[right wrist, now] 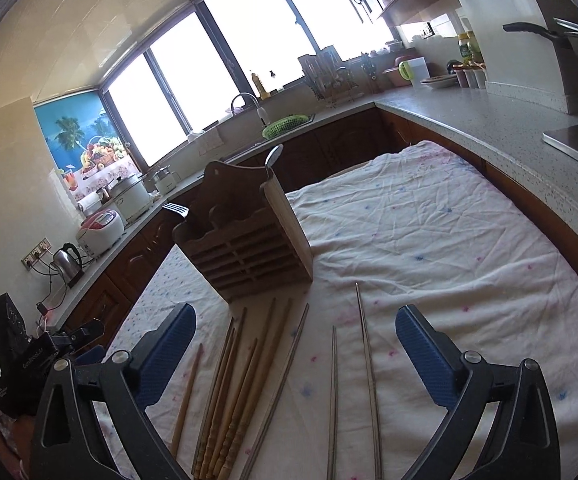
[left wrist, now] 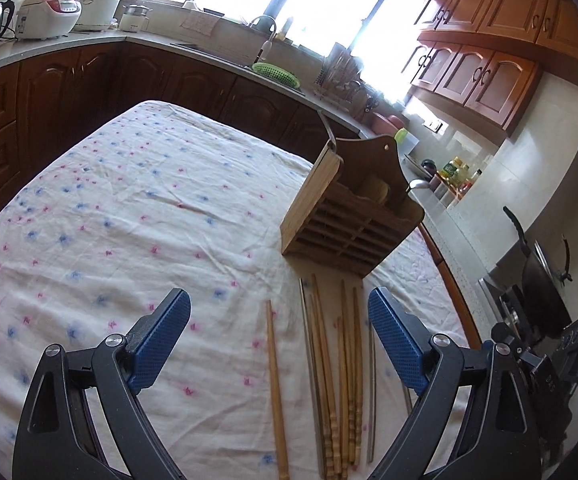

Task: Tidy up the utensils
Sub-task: 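Withdraw both open tools from the holder back toward the chopsticks, then grasp a metal chopstick with the right tool while the left tool grasps a wooden chopstick, then lift both chopsticks upright and carry them over the wooden holder, then lower the chopsticks into the holder and open both tools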

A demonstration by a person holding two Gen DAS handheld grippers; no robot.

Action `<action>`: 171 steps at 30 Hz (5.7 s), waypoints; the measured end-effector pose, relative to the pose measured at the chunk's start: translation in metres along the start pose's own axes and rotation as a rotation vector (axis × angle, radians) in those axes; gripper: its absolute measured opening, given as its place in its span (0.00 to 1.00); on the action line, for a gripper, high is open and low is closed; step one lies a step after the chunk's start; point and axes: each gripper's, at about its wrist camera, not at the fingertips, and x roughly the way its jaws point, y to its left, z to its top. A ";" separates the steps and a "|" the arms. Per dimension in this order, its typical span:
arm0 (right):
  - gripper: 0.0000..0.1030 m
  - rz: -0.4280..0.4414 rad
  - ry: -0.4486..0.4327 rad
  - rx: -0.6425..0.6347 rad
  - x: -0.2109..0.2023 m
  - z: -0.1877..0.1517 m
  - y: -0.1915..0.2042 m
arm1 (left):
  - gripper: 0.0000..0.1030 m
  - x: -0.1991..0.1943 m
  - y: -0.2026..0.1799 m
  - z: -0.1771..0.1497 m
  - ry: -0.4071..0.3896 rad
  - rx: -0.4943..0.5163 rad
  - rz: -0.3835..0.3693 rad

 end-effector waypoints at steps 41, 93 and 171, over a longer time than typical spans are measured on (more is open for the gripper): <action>0.30 -0.102 0.346 -0.133 0.143 -0.015 0.021 | 0.29 0.110 -0.026 -0.017 0.343 0.243 0.076; 0.04 0.035 -0.004 -0.152 -0.022 0.047 0.067 | 0.04 -0.056 -0.039 0.040 0.039 0.148 -0.209; 0.35 -0.007 -0.133 -0.047 0.107 0.148 0.046 | 0.09 0.086 -0.062 0.161 -0.207 0.111 -0.096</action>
